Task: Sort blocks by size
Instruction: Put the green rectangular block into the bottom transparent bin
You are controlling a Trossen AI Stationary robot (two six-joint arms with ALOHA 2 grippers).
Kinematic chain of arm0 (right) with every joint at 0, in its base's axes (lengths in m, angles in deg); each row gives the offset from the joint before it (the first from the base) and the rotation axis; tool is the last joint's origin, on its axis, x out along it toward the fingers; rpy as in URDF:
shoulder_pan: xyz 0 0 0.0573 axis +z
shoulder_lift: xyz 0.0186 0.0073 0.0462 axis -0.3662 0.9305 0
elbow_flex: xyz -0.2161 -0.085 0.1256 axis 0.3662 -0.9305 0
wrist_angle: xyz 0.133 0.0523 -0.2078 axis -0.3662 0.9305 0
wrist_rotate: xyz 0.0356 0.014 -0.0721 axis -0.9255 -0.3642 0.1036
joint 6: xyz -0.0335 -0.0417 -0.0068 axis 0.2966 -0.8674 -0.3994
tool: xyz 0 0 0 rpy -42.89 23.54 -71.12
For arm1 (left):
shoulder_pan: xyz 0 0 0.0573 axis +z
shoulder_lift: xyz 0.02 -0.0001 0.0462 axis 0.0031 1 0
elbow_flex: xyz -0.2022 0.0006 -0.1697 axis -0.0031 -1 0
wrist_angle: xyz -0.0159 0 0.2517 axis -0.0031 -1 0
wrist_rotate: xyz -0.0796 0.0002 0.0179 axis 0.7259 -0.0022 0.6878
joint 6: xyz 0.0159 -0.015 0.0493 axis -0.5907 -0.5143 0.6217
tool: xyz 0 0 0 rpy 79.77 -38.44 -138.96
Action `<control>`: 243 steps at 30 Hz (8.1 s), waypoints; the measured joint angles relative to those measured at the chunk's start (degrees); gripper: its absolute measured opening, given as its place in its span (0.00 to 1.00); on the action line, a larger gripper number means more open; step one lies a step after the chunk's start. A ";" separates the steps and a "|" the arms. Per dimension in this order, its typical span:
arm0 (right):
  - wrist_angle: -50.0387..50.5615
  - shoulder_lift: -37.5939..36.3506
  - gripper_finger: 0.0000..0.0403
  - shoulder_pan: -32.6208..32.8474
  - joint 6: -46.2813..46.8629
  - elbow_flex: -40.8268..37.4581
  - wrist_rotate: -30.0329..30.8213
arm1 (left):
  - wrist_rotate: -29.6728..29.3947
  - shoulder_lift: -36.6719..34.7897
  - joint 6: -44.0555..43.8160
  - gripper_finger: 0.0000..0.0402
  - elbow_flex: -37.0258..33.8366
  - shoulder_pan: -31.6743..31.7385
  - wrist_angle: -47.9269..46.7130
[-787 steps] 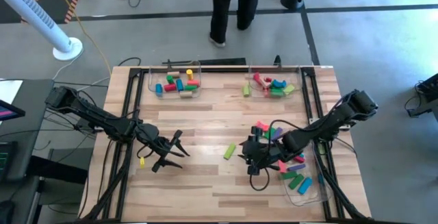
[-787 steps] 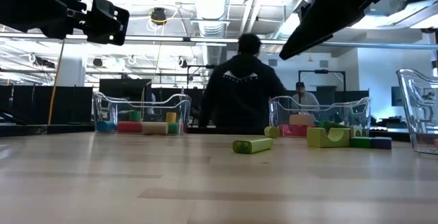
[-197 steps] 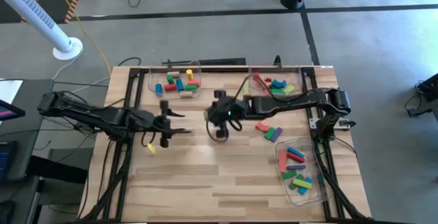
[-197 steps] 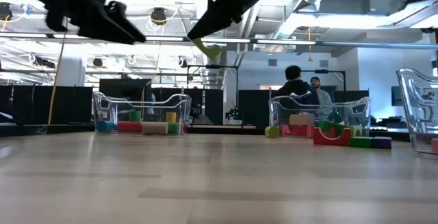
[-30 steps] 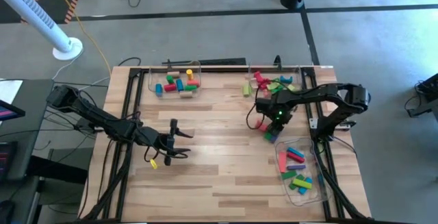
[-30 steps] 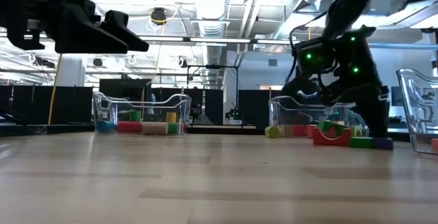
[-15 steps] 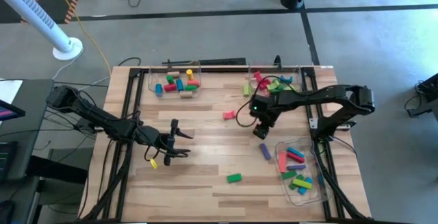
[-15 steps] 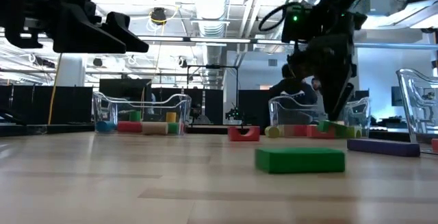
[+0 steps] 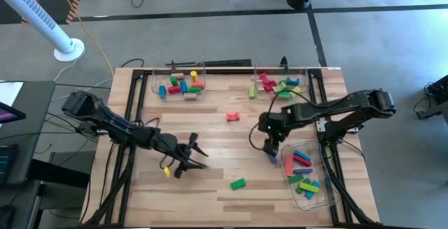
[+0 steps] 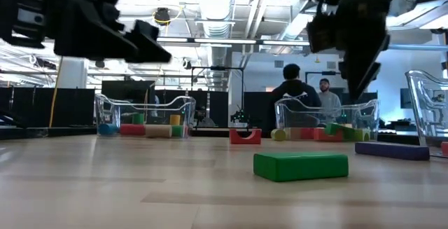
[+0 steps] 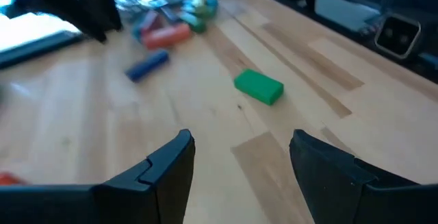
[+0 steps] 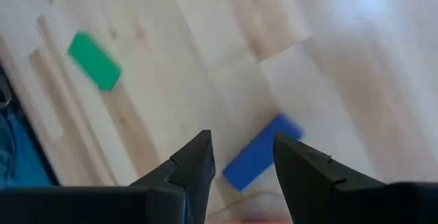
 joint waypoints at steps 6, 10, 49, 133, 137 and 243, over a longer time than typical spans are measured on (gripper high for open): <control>-1.70 -0.22 0.45 5.70 4.53 -0.02 2.63 | 0.46 13.36 -4.38 0.57 8.82 -1.56 -0.02; -2.21 -0.21 0.45 10.18 7.33 -0.02 5.55 | 0.40 19.87 -7.78 0.57 15.36 -2.97 -2.25; -5.53 -0.23 0.45 30.57 13.10 0.00 25.59 | -31.21 48.35 -36.28 0.53 51.95 -12.65 -27.75; -68.59 18.24 0.39 16.59 -80.38 0.00 46.36 | 38.07 8.04 -3.95 0.30 21.79 28.49 -17.86; -68.80 18.19 0.34 16.95 -80.36 0.00 46.68 | 38.13 8.04 -4.72 0.30 21.79 28.40 -17.93; 38.62 15.75 0.26 59.00 69.89 18.51 21.94 | 7.32 22.38 1.52 0.64 22.14 34.32 -13.35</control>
